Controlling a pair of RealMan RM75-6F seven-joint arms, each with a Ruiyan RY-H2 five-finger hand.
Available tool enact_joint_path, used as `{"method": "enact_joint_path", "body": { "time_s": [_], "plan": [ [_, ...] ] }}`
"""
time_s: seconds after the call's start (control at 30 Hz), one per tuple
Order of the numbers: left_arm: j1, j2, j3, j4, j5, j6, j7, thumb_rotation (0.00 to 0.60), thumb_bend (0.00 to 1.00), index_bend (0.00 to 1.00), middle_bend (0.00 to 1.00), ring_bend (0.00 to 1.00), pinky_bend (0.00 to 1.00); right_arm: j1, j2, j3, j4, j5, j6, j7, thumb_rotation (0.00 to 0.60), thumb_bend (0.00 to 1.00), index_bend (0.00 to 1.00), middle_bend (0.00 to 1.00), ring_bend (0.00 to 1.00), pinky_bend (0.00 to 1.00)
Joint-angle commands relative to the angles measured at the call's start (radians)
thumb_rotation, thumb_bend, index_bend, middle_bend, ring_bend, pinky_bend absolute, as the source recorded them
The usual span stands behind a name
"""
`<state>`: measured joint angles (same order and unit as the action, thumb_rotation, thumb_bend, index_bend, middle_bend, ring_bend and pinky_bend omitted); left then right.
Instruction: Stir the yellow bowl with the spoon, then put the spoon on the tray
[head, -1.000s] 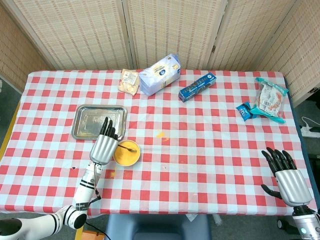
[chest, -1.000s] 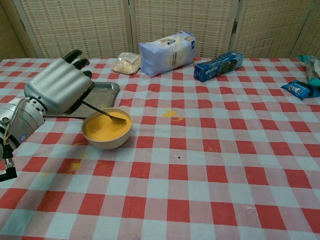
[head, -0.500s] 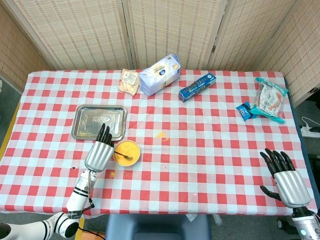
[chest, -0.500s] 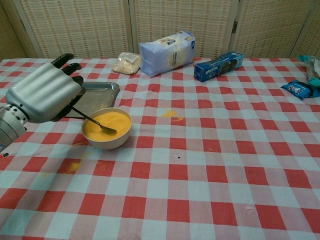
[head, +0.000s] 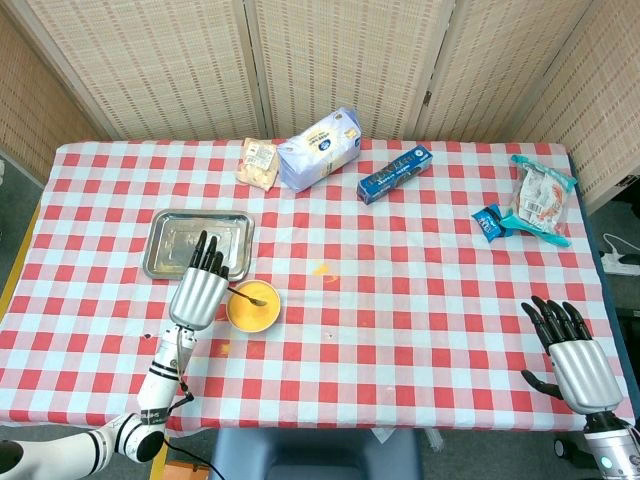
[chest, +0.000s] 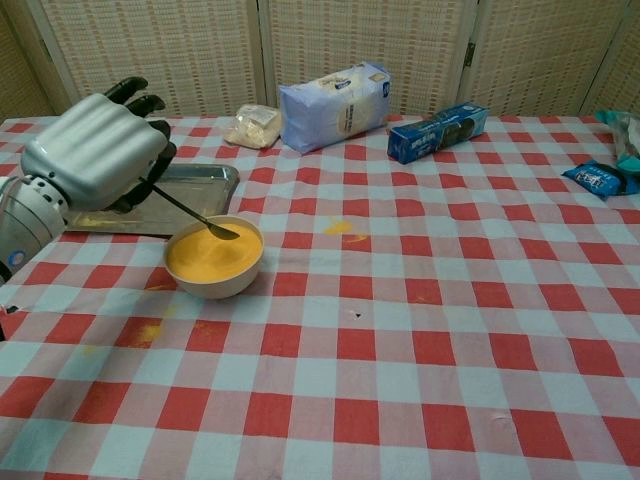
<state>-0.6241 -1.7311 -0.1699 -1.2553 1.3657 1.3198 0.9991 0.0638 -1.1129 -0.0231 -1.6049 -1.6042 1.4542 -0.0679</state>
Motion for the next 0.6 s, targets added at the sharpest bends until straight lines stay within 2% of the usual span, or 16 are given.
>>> {"method": "enact_joint_path", "body": {
  "time_s": [0.03, 0.3, 0.6],
  "plan": [
    [-0.015, -0.021, -0.008, 0.042, -0.019, -0.03, -0.01, 0.6, 0.92, 0.82, 0.33, 0.1, 0.0, 0.001, -0.001, 0.002, 0.002, 0.004, -0.002, 0.0, 0.6, 0.08, 0.0, 0.0, 0.0, 0.0],
    [-0.028, -0.048, -0.003, 0.107, -0.027, -0.055, -0.043, 0.6, 0.92, 0.82, 0.33, 0.1, 0.0, 0.007, -0.005, 0.005, 0.006, 0.017, -0.018, 0.0, 0.6, 0.08, 0.0, 0.0, 0.0, 0.0],
    [-0.005, -0.014, 0.042, 0.066, -0.003, -0.047, -0.032, 0.6, 0.9, 0.82, 0.33, 0.1, 0.0, 0.004, -0.01, 0.004, 0.015, -0.009, 0.008, 0.022, 0.6, 0.08, 0.0, 0.0, 0.0, 0.0]
  ]
}}
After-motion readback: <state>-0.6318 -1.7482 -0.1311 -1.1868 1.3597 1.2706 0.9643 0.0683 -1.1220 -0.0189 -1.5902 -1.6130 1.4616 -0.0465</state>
